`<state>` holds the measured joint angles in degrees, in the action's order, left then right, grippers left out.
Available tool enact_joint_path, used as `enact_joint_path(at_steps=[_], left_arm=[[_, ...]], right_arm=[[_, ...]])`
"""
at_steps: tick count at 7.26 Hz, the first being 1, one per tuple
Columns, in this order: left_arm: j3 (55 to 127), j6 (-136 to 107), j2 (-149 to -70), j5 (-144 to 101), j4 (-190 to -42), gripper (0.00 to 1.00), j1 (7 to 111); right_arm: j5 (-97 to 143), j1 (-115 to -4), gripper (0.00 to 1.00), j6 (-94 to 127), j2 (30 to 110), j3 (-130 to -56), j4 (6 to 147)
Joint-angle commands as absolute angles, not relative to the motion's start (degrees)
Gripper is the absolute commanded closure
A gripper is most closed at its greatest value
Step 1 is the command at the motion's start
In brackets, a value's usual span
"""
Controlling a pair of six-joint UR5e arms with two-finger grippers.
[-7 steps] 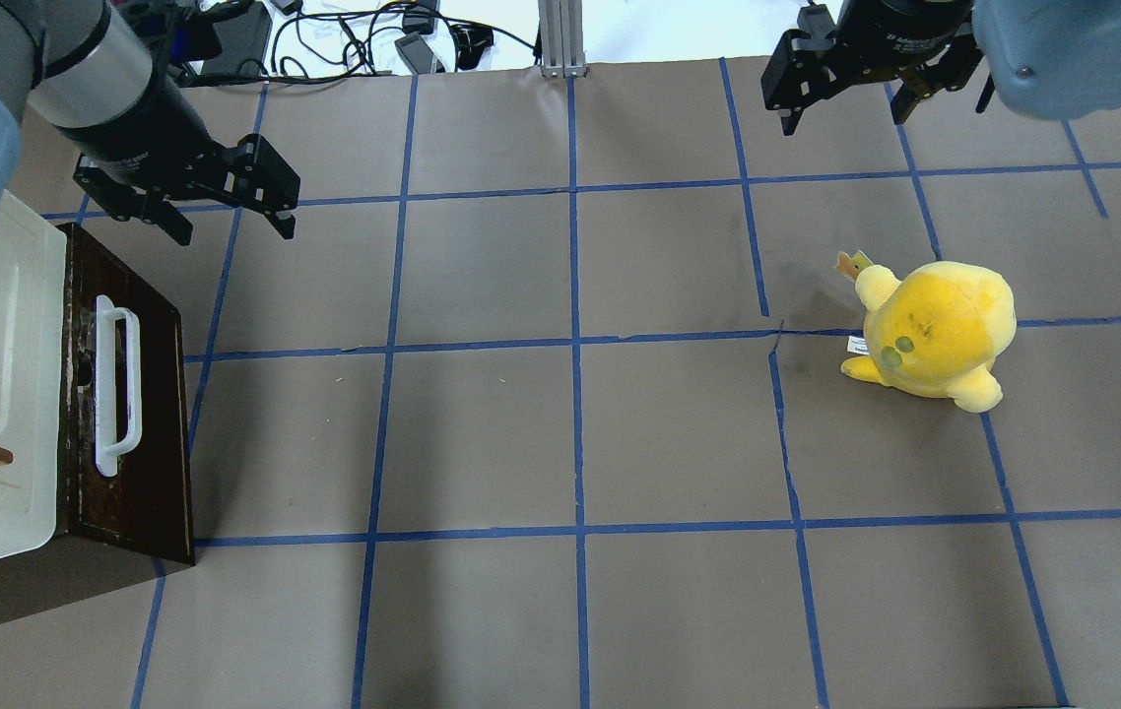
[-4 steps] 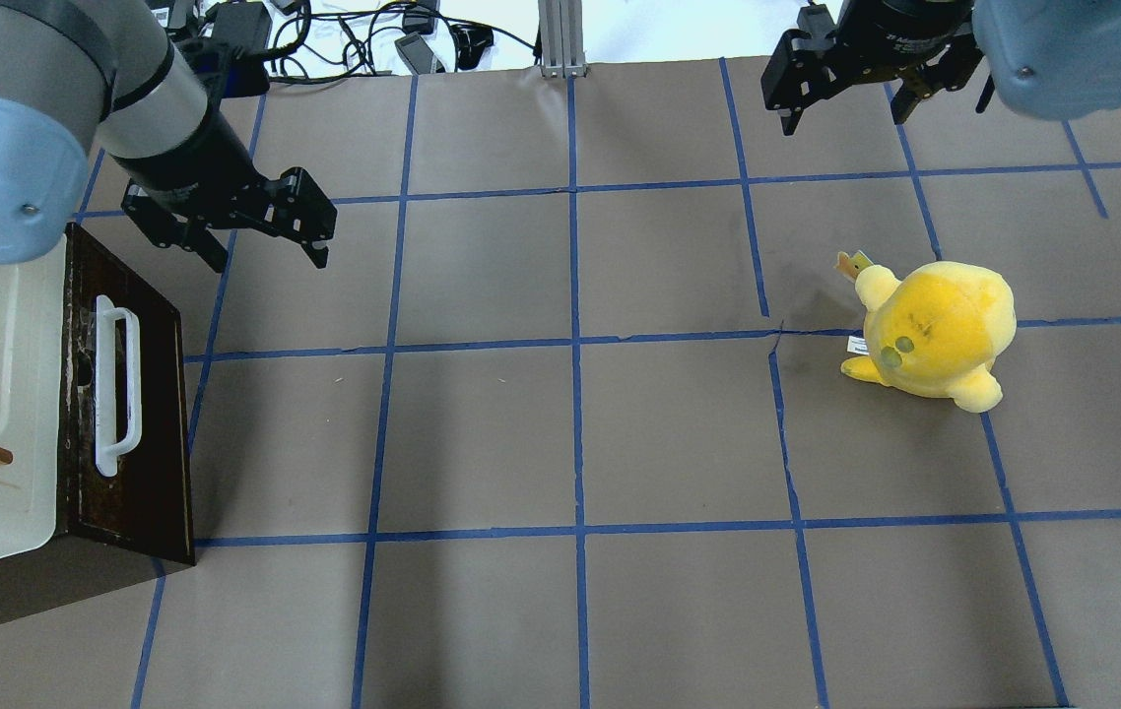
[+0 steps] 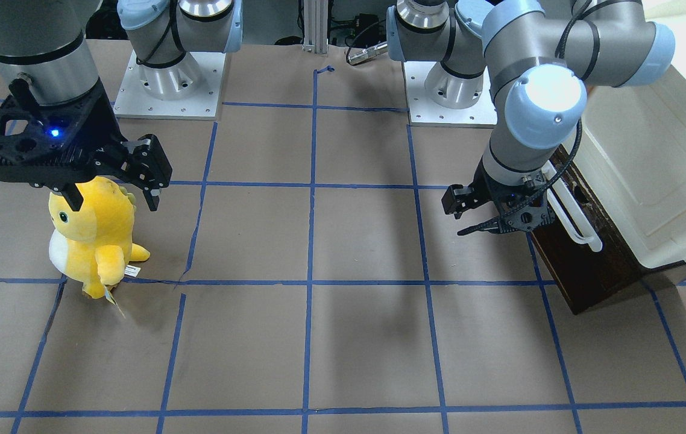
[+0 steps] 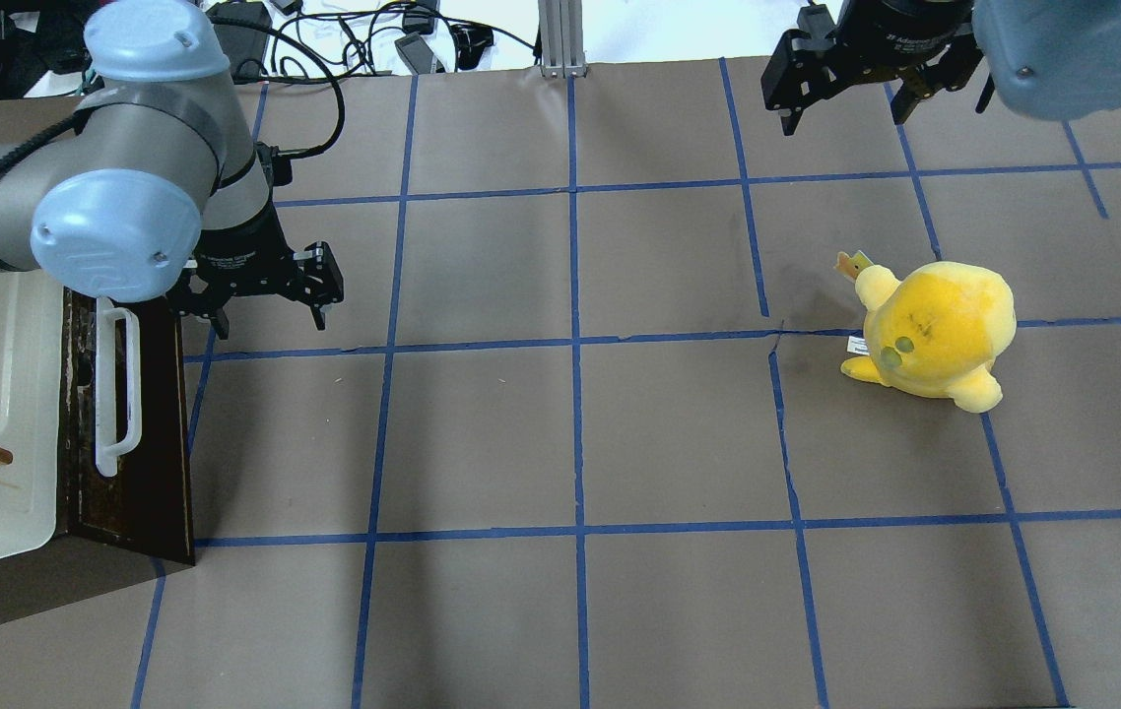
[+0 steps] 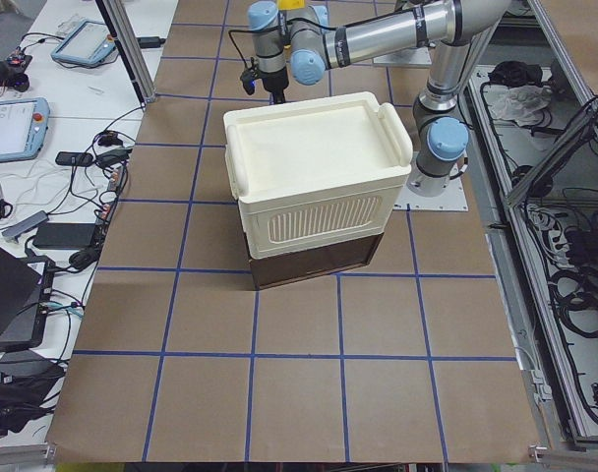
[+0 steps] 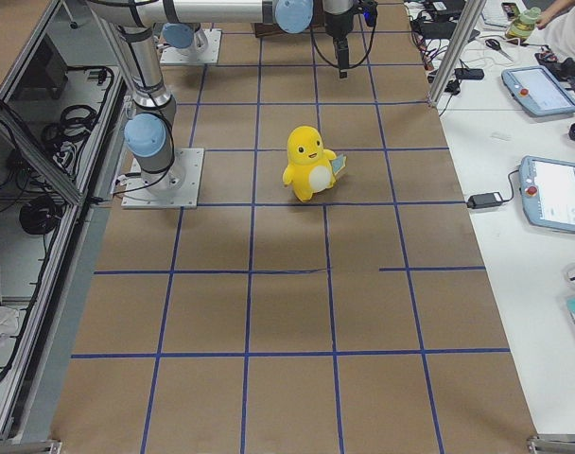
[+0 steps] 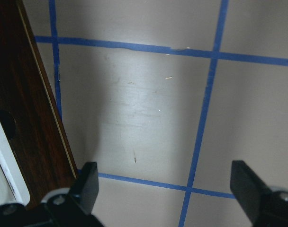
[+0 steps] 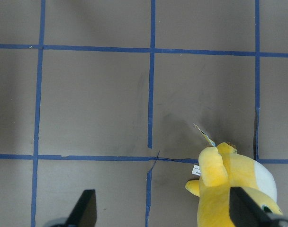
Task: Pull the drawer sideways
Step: 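Lower the left gripper around the white bar handle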
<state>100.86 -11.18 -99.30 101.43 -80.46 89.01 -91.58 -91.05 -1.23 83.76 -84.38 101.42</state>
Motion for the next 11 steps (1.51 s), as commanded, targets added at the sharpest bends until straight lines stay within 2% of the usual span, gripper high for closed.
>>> enact_joint_path(at_steps=[1,5,11], left_arm=[[102.56,-19.22,-104.3,112.02,-80.77,0.0,91.57],[104.59,-19.17,-108.27,130.67,-83.22,0.0,93.34],[104.68,-24.42,-111.53,153.47,-96.74,0.0,95.71]], right_arm=[[-91.58,-91.05,0.0,-1.23,83.76,-84.37,101.43],[-91.58,-91.05,0.0,-1.23,83.76,-84.37,101.43],[-91.58,-91.05,0.0,-1.23,83.76,-84.37,101.43]])
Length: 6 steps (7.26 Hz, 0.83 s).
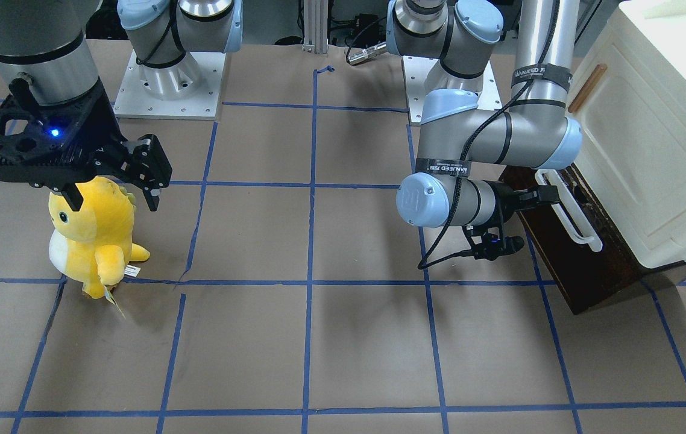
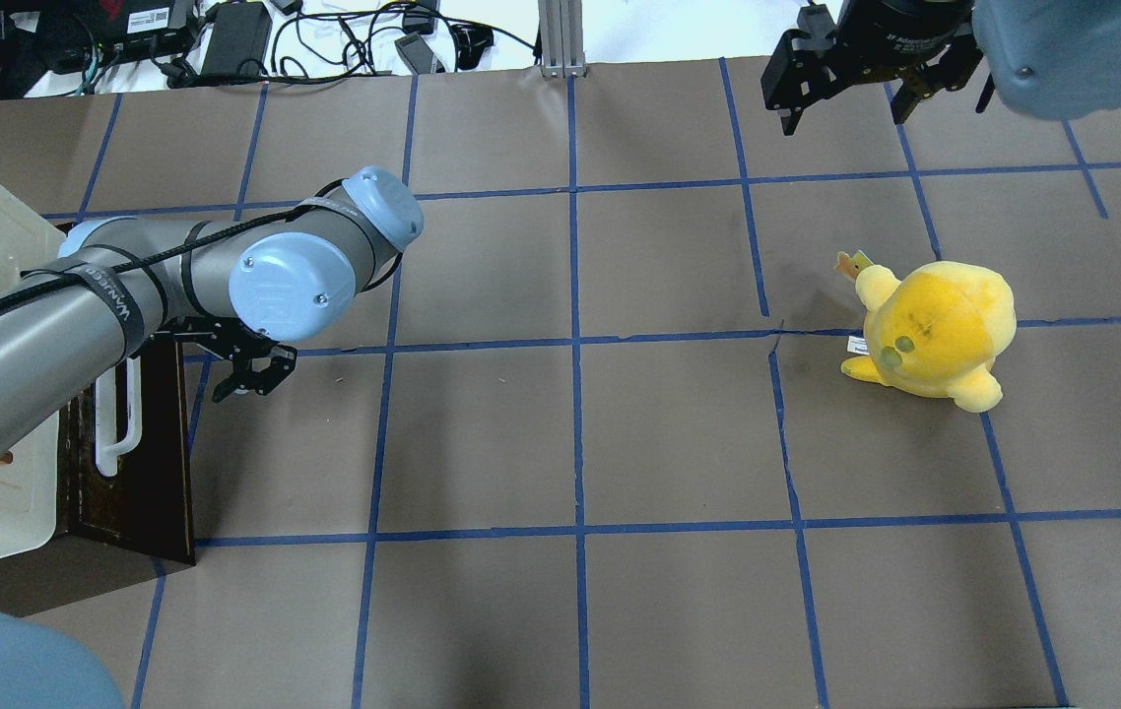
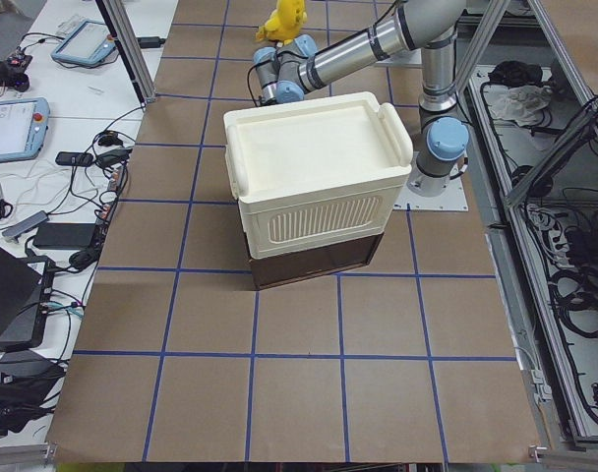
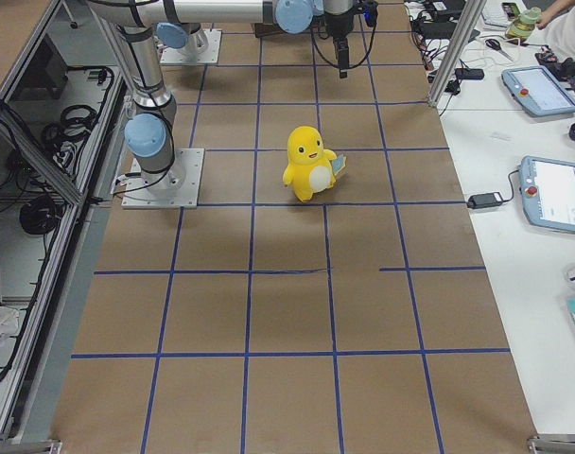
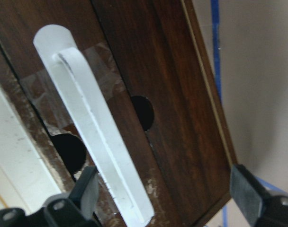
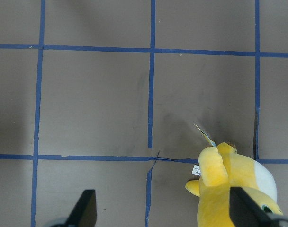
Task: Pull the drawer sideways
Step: 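Lower the left gripper around the white bar handle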
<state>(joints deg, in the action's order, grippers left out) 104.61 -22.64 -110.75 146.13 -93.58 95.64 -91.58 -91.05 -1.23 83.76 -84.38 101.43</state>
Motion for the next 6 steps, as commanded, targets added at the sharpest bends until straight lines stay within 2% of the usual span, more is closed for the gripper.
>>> enact_joint_path(at_steps=[1,6], left_arm=[[104.59,-24.78,-112.14,154.68,-97.55,0.0,95.71],[104.68,-24.87,-113.3,155.92,-97.56,0.0,95.28]], right_arm=[[-91.58,-91.05,0.0,-1.23,83.76,-84.37,101.43],[-91.58,-91.05,0.0,-1.23,83.76,-84.37,101.43]])
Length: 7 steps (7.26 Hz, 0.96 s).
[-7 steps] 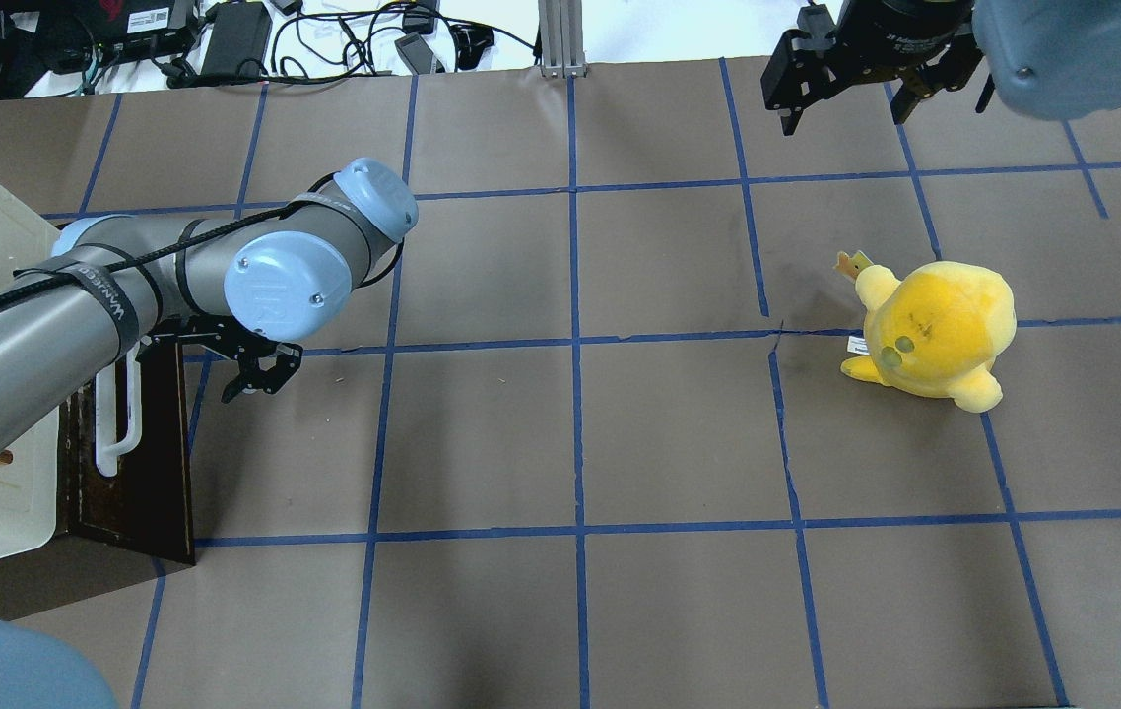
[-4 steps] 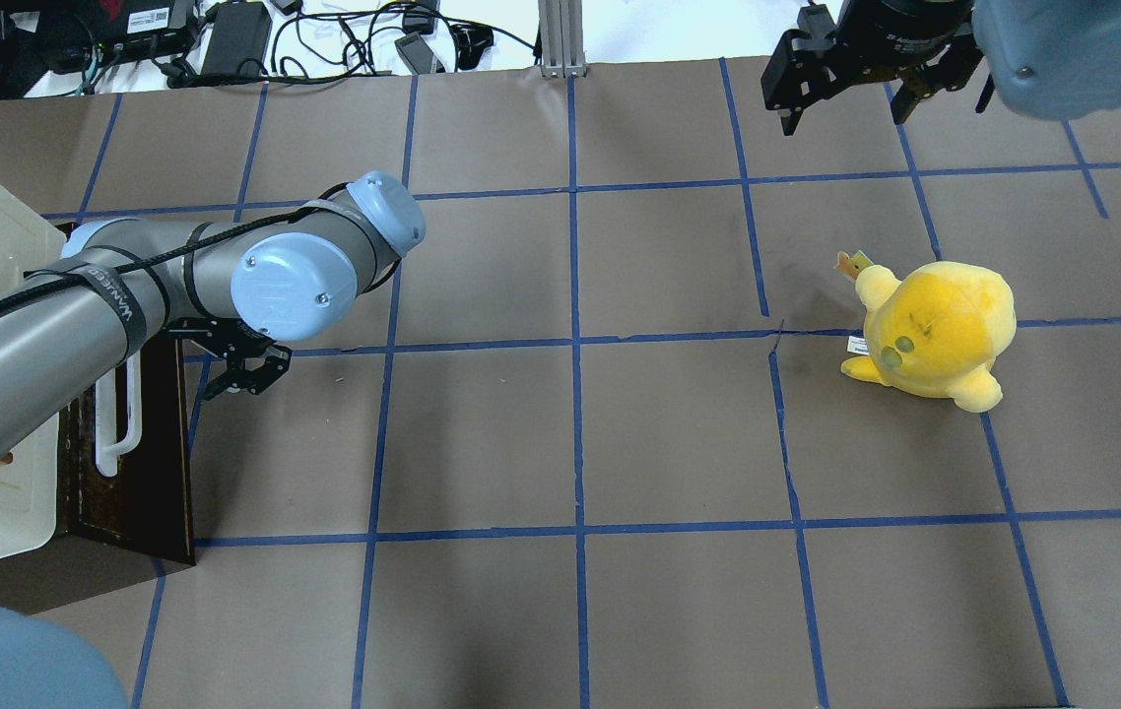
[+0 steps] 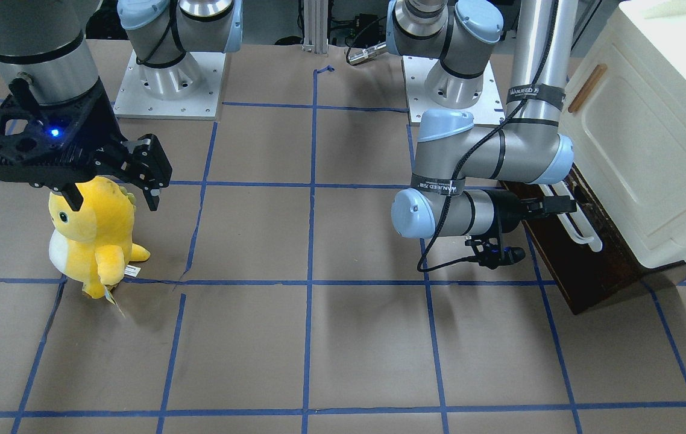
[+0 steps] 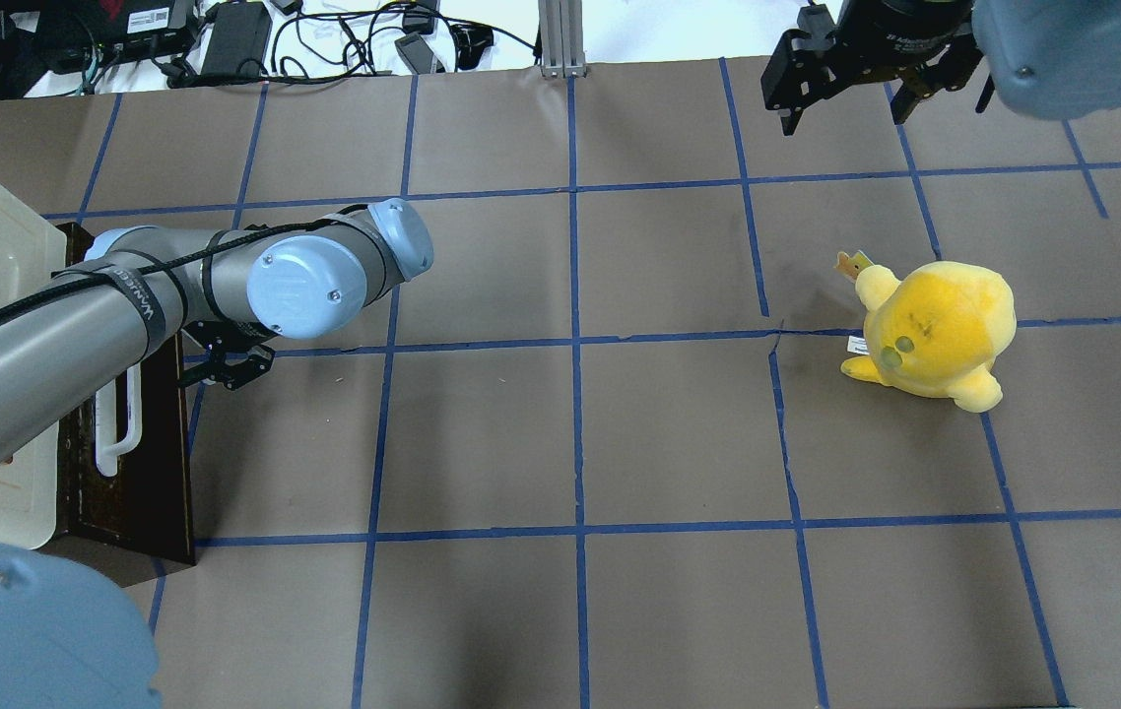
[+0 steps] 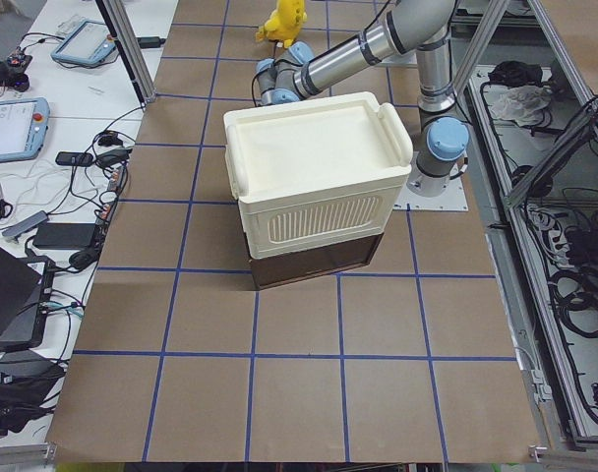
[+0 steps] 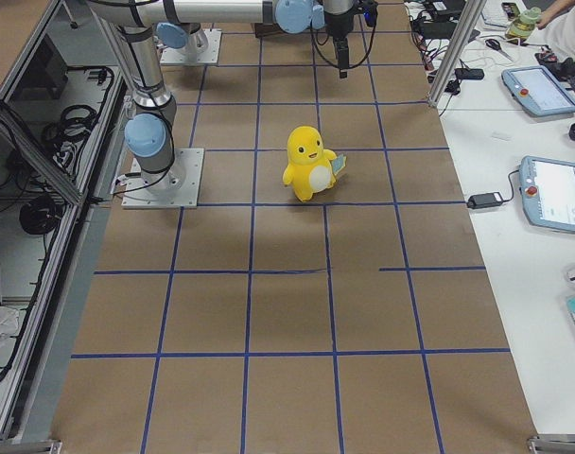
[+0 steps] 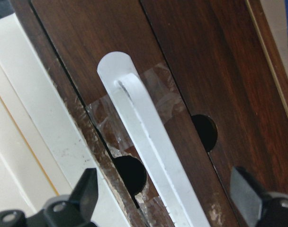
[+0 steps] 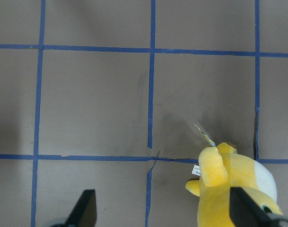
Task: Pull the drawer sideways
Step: 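Close the left gripper on the white bar handle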
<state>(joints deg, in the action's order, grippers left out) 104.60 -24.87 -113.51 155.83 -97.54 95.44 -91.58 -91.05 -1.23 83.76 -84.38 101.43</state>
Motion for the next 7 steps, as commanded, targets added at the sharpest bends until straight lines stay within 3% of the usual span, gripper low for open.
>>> enact_joint_path(at_steps=[1,7], left_arm=[[104.5,-25.05,-113.55,155.66,-97.65,0.0,94.23],[103.8,-28.13,-114.17,155.3,-97.82,0.0,92.81]], right_arm=[[-91.58,-91.05,0.0,-1.23,83.76,-84.37,101.43],[-91.58,-91.05,0.0,-1.23,83.76,-84.37,101.43]])
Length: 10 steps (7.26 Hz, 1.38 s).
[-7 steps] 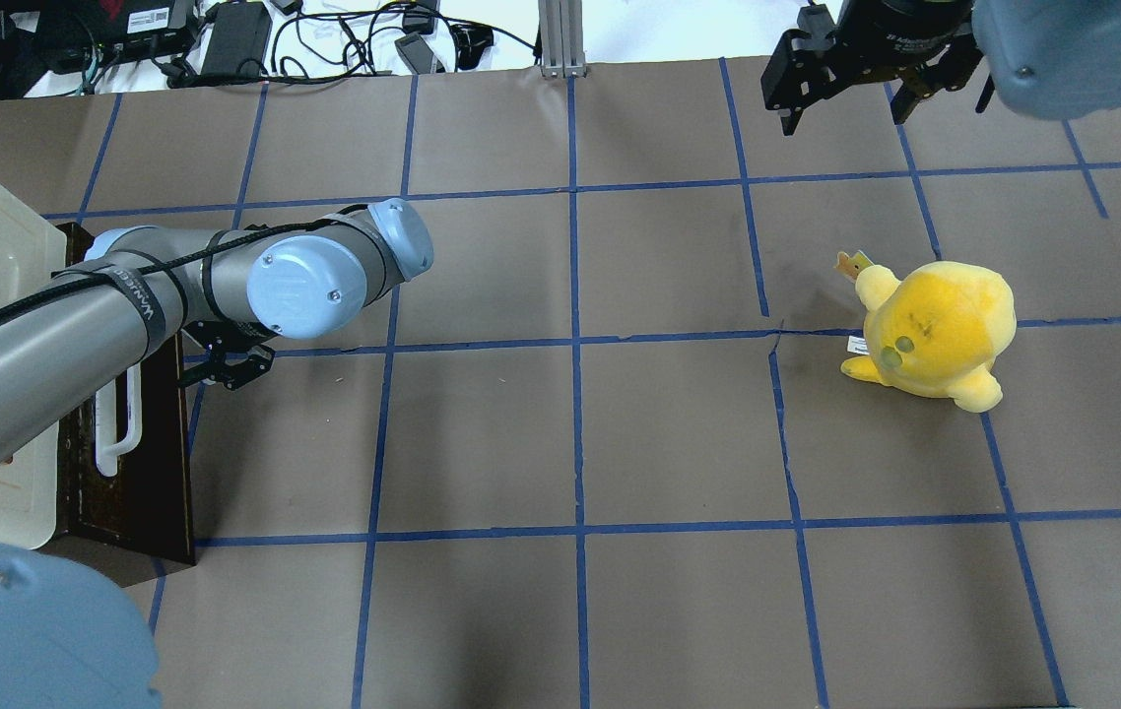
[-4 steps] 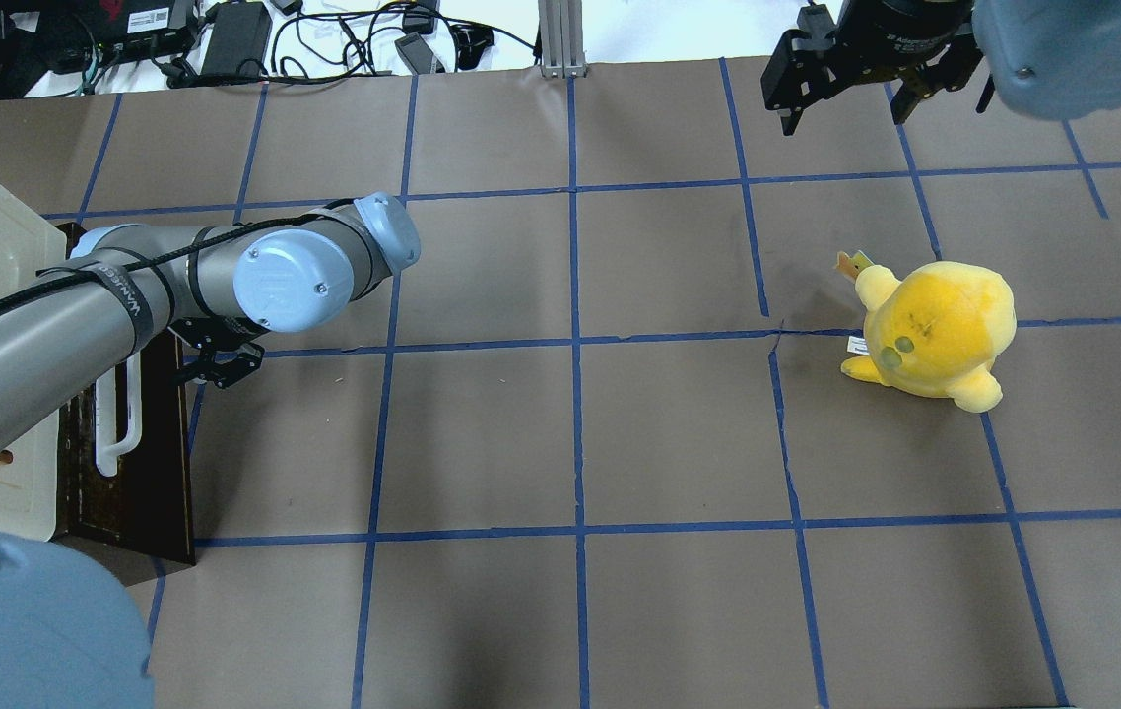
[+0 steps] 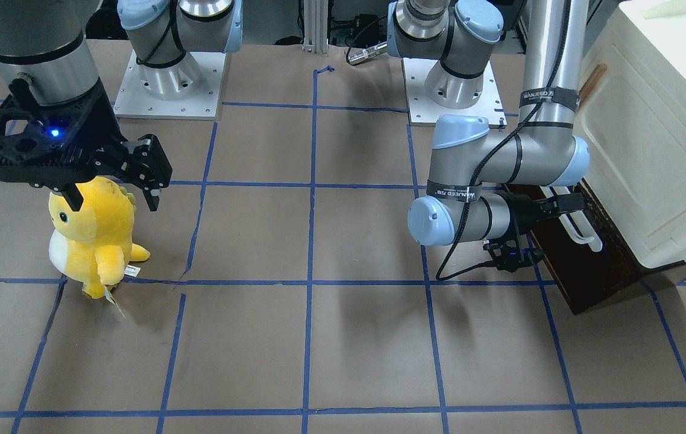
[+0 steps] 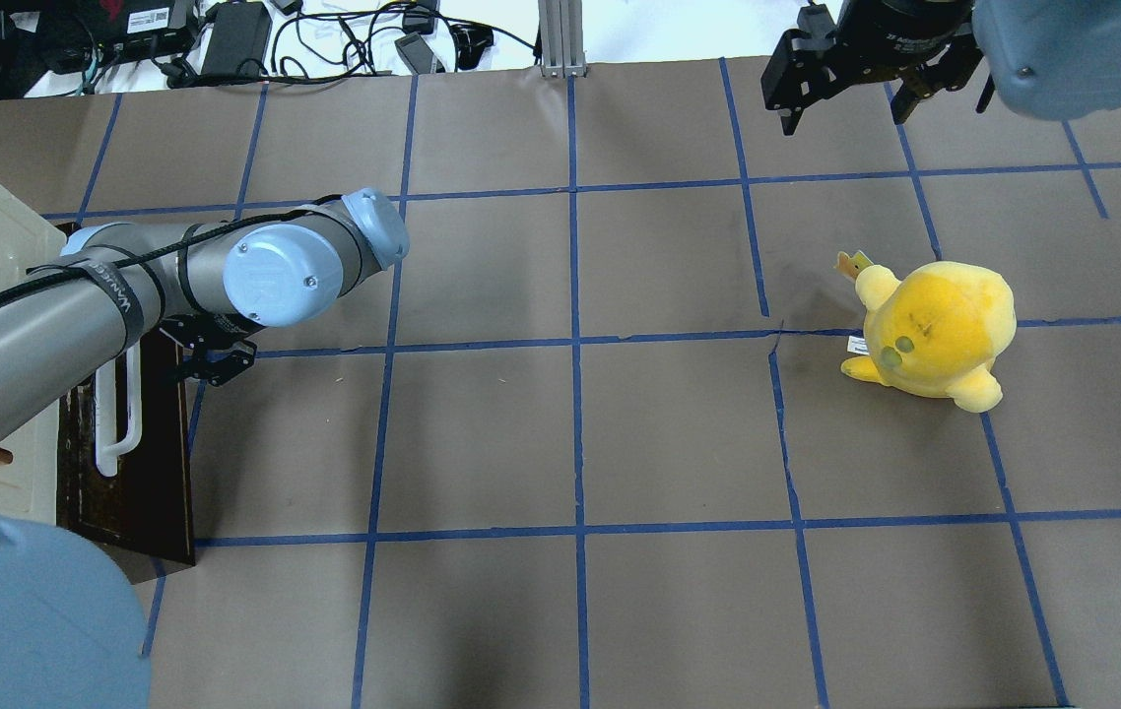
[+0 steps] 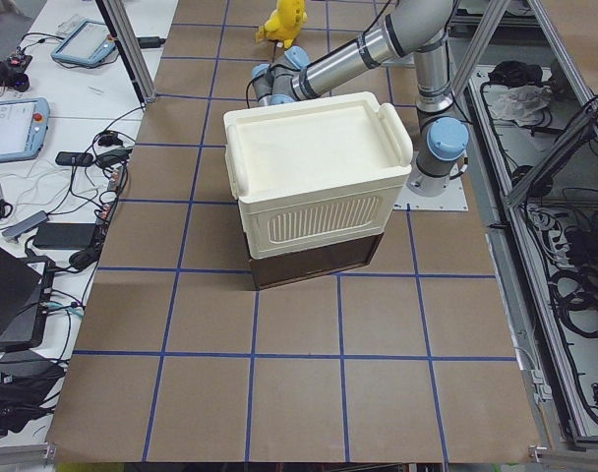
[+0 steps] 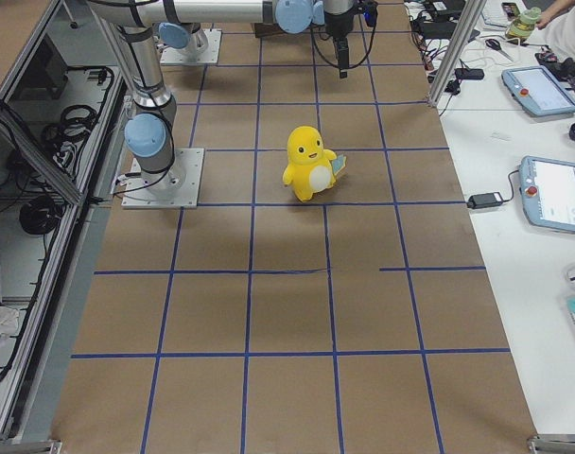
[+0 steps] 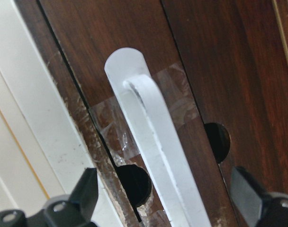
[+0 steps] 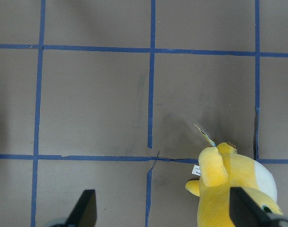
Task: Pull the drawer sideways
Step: 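Close the left gripper on the white bar handle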
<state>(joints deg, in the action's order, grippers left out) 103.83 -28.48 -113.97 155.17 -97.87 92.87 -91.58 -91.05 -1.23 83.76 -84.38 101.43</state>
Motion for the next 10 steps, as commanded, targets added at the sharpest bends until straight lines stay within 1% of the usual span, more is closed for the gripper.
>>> enact_joint_path(at_steps=[1,2,3,4,5,7,8,9,10], left_arm=[[103.89,-28.21,-114.17,155.04,-98.0,0.11,92.81],[104.32,-28.21,-114.17,154.78,-98.0,0.31,92.81],[104.41,-28.21,-114.26,154.78,-98.0,0.47,92.81],[104.41,-28.21,-114.34,154.69,-98.0,0.55,92.81],[104.5,-28.21,-114.35,154.69,-98.0,0.59,92.81],[104.33,-28.21,-114.43,154.78,-98.0,0.61,92.9],[104.33,-28.21,-114.52,154.78,-98.0,0.66,92.99],[104.33,-28.3,-114.61,154.78,-98.0,0.73,92.99],[104.24,-28.65,-114.96,154.78,-97.91,0.73,93.16]], right_arm=[[-91.58,-91.05,0.0,-1.23,83.76,-84.37,101.43],[-91.58,-91.05,0.0,-1.23,83.76,-84.37,101.43],[-91.58,-91.05,0.0,-1.23,83.76,-84.37,101.43],[-91.58,-91.05,0.0,-1.23,83.76,-84.37,101.43],[-91.58,-91.05,0.0,-1.23,83.76,-84.37,101.43],[-91.58,-91.05,0.0,-1.23,83.76,-84.37,101.43],[-91.58,-91.05,0.0,-1.23,83.76,-84.37,101.43],[-91.58,-91.05,0.0,-1.23,83.76,-84.37,101.43],[-91.58,-91.05,0.0,-1.23,83.76,-84.37,101.43]])
